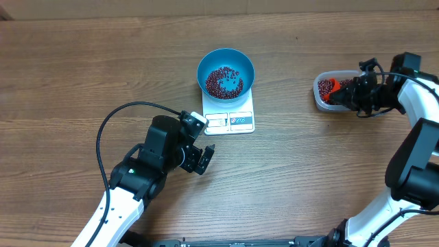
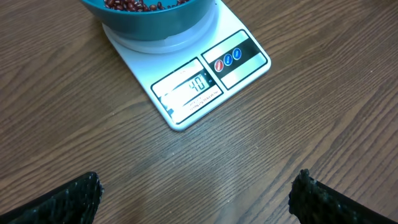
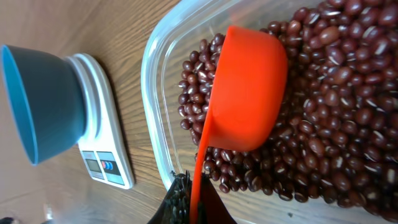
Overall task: Scoop item into bowl and weigh 150g on scale
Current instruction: 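Dip the scoop into the beans again with the right gripper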
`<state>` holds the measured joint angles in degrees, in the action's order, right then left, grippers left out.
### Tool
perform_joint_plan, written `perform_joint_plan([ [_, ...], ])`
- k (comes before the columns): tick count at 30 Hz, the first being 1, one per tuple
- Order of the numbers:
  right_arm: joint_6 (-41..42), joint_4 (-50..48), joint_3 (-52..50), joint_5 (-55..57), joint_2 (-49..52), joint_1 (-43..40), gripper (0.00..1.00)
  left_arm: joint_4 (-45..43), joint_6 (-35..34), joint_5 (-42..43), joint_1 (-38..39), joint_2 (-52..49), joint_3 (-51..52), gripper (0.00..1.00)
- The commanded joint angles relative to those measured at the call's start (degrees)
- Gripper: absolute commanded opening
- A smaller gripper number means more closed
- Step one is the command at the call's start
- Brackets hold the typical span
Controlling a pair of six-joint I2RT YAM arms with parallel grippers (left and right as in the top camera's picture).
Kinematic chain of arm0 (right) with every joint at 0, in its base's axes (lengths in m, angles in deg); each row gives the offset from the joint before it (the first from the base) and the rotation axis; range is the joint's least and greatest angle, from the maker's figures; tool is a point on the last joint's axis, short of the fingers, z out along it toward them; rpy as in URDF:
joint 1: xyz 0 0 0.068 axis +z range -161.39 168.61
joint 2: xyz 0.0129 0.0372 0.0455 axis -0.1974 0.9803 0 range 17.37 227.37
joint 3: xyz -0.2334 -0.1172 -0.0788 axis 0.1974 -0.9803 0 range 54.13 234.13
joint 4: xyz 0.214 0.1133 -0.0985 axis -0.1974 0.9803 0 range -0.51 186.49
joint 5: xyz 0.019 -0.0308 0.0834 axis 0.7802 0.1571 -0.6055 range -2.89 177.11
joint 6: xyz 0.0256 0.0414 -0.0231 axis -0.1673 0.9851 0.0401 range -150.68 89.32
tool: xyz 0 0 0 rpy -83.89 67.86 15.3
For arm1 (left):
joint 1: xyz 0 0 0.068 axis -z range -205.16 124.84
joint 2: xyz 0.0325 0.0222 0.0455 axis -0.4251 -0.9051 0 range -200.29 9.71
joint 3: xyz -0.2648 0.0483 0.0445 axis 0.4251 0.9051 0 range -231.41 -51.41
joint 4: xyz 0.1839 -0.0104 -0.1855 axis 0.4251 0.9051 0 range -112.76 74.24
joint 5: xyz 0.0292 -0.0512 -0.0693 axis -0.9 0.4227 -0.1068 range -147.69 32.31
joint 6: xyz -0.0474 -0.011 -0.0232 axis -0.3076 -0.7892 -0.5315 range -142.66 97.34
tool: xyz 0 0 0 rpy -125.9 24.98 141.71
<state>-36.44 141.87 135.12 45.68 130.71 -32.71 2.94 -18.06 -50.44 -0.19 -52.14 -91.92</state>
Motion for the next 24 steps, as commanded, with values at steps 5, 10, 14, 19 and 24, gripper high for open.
perform_joint_plan([
  [5, -0.31, -0.02, -0.04, -8.48, 0.85, -3.43, 0.04, -0.09, -0.52, -0.35, -0.22, -0.31, 0.20, 0.99],
  [10, -1.53, 1.11, -0.04, -11.26, 0.85, -6.27, 0.04, -0.09, -0.55, -0.35, -0.20, -0.31, 0.20, 0.99],
  [14, -3.02, 2.64, -0.04, -12.52, 0.85, -8.39, 0.04, -0.09, -0.52, -0.35, -0.20, -0.31, 0.20, 0.99],
  [19, -6.64, 5.07, -0.04, -16.06, 0.85, -10.86, 0.04, -0.09, -0.55, -0.35, -0.20, -0.31, 0.20, 1.00],
  [24, -10.12, 7.15, -0.04, -22.73, 0.85, -13.05, 0.04, -0.09, -0.52, -0.35, -0.22, -0.31, 0.20, 1.00],
])
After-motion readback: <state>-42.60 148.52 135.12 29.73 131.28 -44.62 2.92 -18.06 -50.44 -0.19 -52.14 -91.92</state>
